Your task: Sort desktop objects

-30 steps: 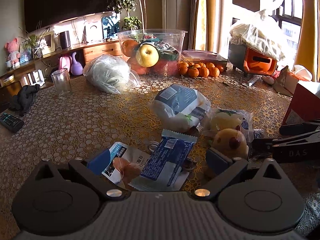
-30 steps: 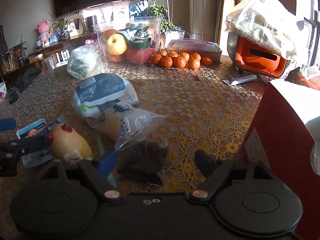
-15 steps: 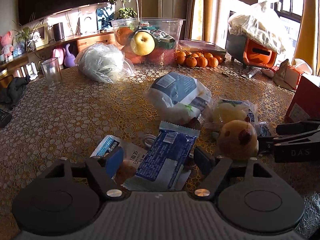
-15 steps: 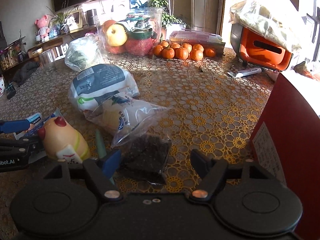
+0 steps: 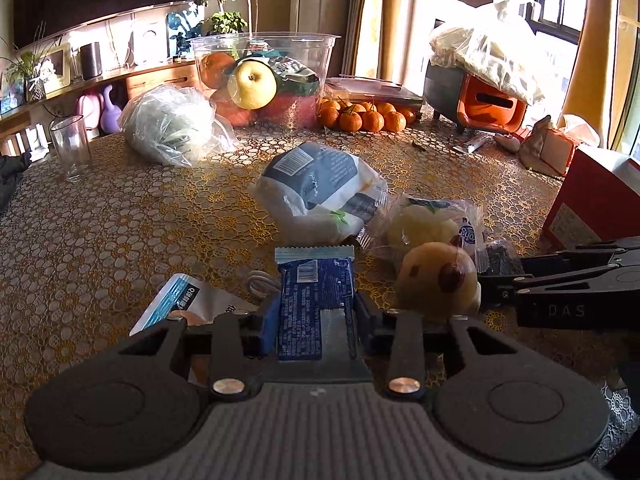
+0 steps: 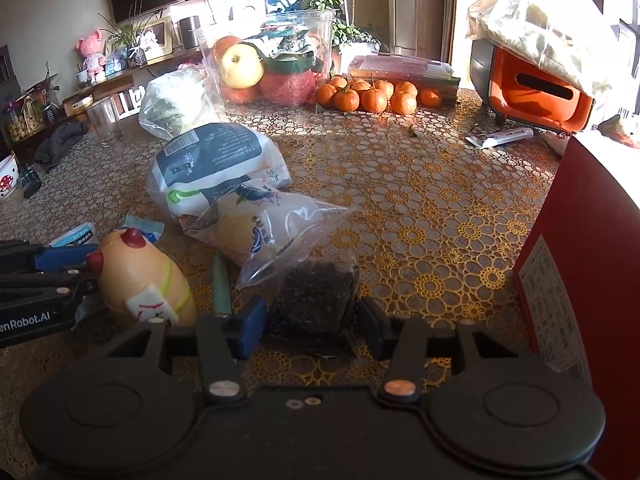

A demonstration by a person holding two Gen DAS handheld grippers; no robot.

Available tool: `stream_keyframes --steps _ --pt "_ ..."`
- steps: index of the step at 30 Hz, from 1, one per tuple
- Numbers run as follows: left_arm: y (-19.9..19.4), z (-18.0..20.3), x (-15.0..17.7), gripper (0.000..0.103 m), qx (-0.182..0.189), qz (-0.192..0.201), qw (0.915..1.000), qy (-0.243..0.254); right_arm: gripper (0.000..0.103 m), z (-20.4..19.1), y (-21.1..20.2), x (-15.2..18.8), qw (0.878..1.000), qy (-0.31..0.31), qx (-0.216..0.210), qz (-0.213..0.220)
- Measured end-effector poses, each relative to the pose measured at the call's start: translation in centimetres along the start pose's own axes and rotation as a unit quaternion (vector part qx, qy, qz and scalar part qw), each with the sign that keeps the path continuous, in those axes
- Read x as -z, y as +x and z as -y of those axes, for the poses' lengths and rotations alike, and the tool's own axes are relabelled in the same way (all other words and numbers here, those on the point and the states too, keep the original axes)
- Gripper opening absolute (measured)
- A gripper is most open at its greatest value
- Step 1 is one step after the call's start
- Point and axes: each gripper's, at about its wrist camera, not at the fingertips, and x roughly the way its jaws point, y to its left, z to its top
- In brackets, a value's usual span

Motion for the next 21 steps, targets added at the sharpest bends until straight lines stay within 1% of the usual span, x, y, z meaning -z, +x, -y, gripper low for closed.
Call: stream_keyframes --steps 4,7,11,15,20,21 --pt "-0.2 -0.3 0.0 0.035 -0.003 0.003 0.9999 -0.013 0.038 0.0 -0.5 0.0 1.0 -0.002 0.002 0.003" --pt "-0.5 -0.8 -0.1 0.035 -0.002 0.002 0.9997 -0.025 0.035 0.1 -0.9 0.0 1.0 -0.002 0.006 0.005" --pt "-1.1 -1.2 -0.1 0.035 -0.008 0.007 0.9993 -0.037 0.033 0.0 -1.5 0.1 1.0 -0.004 0.013 0.007" --pt "-1.9 -1.2 -0.3 0.035 -0.015 0.014 0.9991 -0.036 0.03 0.1 -2.4 0.4 1.0 -0.001 0.012 0.013" --pt "-3.2 -0.8 -0.6 0.035 -0.026 0.019 0.9988 -0.038 0.024 0.4 -3.4 0.4 1.0 0.003 0.009 0.019" --pt "-3.5 -0.6 -0.6 0.035 -0.026 0.019 0.9988 -0.037 0.022 0.4 -3.7 0.4 1.0 0.002 0.007 0.021"
